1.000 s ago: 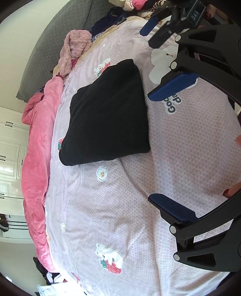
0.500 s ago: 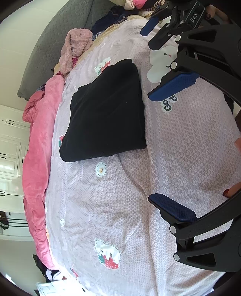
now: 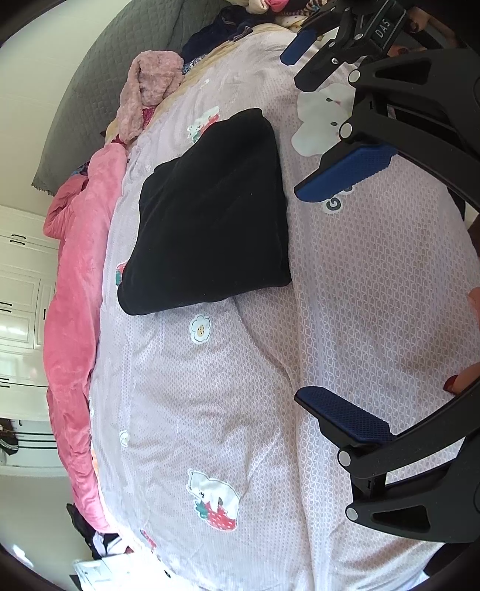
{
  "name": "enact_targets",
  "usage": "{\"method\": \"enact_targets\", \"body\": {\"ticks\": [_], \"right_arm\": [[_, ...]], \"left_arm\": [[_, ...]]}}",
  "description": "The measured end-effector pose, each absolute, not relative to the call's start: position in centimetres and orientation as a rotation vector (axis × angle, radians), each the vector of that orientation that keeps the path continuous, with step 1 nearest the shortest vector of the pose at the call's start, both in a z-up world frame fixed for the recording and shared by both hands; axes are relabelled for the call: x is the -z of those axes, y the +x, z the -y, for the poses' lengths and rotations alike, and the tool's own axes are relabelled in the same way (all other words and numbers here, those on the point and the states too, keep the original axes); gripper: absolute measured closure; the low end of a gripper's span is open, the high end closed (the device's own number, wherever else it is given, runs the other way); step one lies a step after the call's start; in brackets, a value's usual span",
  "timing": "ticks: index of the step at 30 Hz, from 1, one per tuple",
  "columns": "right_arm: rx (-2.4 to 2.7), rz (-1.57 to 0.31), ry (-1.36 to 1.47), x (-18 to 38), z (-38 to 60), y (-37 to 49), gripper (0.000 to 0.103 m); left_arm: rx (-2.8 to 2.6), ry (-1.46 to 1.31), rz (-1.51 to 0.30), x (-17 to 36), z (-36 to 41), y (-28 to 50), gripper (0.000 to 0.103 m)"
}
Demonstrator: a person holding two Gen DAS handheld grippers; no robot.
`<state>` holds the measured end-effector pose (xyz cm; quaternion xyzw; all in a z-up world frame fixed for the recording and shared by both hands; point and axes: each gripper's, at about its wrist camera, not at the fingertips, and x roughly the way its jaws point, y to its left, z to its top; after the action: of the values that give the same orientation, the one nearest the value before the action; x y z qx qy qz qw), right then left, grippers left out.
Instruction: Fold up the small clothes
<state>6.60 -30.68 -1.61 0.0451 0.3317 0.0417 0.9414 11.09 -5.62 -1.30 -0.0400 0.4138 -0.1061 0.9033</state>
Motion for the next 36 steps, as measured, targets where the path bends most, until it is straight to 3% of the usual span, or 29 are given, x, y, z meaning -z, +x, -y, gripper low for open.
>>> {"method": "enact_targets", "body": {"ticks": [36], "right_arm": [[-0.080,-0.681,0.083,1.82,30.64,6.53,0.004]], "left_arm": [[0.205,-0.079,-0.849,1.16,5.02,11.04,0.009]]}}
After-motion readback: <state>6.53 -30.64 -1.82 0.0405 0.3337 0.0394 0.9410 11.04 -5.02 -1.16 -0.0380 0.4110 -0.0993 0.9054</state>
